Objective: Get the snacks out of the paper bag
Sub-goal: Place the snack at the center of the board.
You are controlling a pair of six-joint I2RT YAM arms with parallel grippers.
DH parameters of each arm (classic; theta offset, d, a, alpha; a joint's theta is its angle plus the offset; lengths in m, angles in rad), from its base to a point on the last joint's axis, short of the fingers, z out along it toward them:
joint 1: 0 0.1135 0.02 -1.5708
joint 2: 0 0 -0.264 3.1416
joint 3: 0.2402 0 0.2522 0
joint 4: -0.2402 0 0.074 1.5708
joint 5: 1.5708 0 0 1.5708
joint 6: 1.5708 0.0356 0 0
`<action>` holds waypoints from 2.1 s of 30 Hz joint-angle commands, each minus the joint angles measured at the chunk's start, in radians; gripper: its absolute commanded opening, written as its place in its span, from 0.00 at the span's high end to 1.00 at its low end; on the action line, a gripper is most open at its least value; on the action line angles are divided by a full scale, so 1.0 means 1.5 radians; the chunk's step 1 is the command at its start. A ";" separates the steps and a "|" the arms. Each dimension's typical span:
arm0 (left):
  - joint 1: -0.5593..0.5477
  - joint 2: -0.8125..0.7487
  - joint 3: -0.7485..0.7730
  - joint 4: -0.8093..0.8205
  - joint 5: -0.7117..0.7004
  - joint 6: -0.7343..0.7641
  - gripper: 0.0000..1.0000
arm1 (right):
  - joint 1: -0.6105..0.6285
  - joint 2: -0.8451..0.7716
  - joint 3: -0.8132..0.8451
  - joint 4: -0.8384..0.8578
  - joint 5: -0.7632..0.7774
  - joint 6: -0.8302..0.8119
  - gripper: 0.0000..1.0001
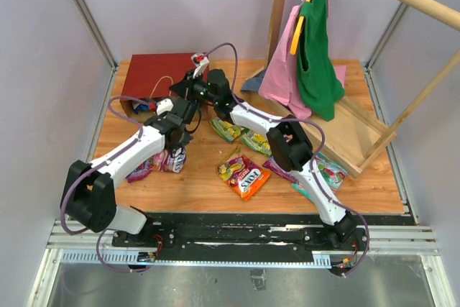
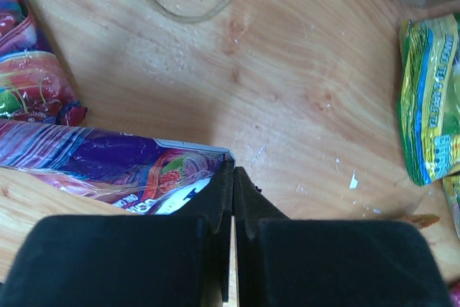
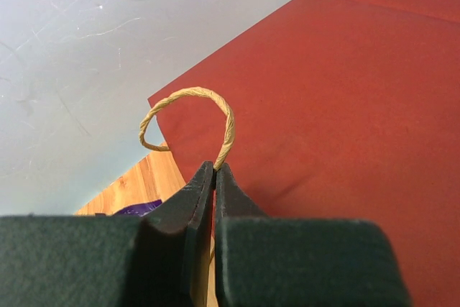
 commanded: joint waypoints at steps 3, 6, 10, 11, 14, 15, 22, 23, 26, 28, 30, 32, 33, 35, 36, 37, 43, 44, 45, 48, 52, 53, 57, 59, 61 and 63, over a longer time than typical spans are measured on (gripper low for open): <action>0.015 0.021 0.005 0.045 -0.025 -0.014 1.00 | -0.013 -0.026 -0.008 0.030 0.002 0.008 0.99; 0.015 0.022 -0.015 0.060 -0.002 -0.032 0.99 | -0.013 -0.029 -0.012 0.032 0.005 0.010 0.99; 0.014 -0.002 -0.058 0.101 0.069 -0.064 0.99 | -0.013 -0.030 -0.018 0.033 0.010 0.007 0.99; 0.013 -0.010 -0.073 0.119 0.090 -0.073 0.99 | -0.013 -0.030 -0.019 0.034 0.011 0.007 0.99; 0.008 -0.037 -0.115 0.162 0.137 -0.106 1.00 | -0.013 -0.029 -0.023 0.036 0.013 0.009 0.99; 0.003 -0.043 -0.122 0.172 0.143 -0.119 1.00 | -0.013 -0.028 -0.023 0.037 0.014 0.010 0.99; -0.016 -0.024 -0.144 0.210 0.174 -0.158 0.99 | -0.012 -0.022 -0.015 0.035 0.014 0.018 0.99; -0.019 -0.019 -0.143 0.213 0.179 -0.162 0.99 | -0.011 -0.022 -0.015 0.035 0.014 0.018 0.99; -0.027 -0.008 -0.139 0.215 0.183 -0.177 0.99 | -0.011 -0.022 -0.017 0.035 0.014 0.018 0.99; -0.032 -0.005 -0.135 0.209 0.183 -0.189 0.99 | -0.011 -0.022 -0.018 0.035 0.014 0.017 0.99; -0.037 -0.007 -0.129 0.194 0.175 -0.205 1.00 | -0.012 -0.023 -0.020 0.035 0.015 0.016 0.99; -0.043 -0.016 -0.122 0.173 0.158 -0.218 1.00 | -0.012 -0.022 -0.021 0.038 0.015 0.017 0.99; -0.047 -0.027 -0.121 0.164 0.150 -0.223 1.00 | -0.011 -0.021 -0.021 0.038 0.015 0.019 0.99; -0.053 -0.051 -0.123 0.154 0.147 -0.230 0.99 | -0.012 -0.015 -0.014 0.036 0.014 0.019 0.99; -0.056 -0.065 -0.127 0.154 0.150 -0.235 0.99 | -0.012 -0.012 -0.010 0.034 0.014 0.019 0.99; -0.060 -0.080 -0.132 0.155 0.153 -0.240 0.99 | -0.012 -0.008 -0.004 0.031 0.014 0.020 0.99; -0.101 -0.128 -0.148 0.139 0.151 -0.263 0.99 | -0.011 0.005 0.014 0.026 0.014 0.027 0.99; -0.105 -0.128 -0.151 0.138 0.151 -0.263 0.99 | -0.010 0.007 0.019 0.023 0.013 0.027 0.99; -0.108 -0.128 -0.156 0.137 0.153 -0.262 0.99 | -0.010 0.008 0.022 0.021 0.014 0.026 0.99; -0.111 -0.123 -0.172 0.146 0.164 -0.254 0.99 | -0.008 0.012 0.027 0.019 0.014 0.026 0.99; -0.114 -0.113 -0.179 0.153 0.182 -0.226 1.00 | -0.007 0.012 0.027 0.018 0.016 0.024 0.99; -0.114 -0.111 -0.178 0.155 0.184 -0.209 0.98 | -0.007 0.011 0.026 0.019 0.016 0.023 0.99; -0.115 -0.113 -0.186 0.192 0.201 -0.129 0.85 | -0.007 0.010 0.022 0.021 0.011 0.024 0.99; -0.115 -0.126 -0.210 0.237 0.225 -0.112 0.62 | -0.007 0.009 0.021 0.022 0.007 0.024 0.99; -0.115 -0.141 -0.232 0.272 0.244 -0.103 0.44 | -0.008 0.007 0.018 0.022 0.007 0.023 0.99; -0.115 -0.143 -0.236 0.281 0.254 -0.094 0.35 | -0.008 0.006 0.015 0.025 0.008 0.024 0.99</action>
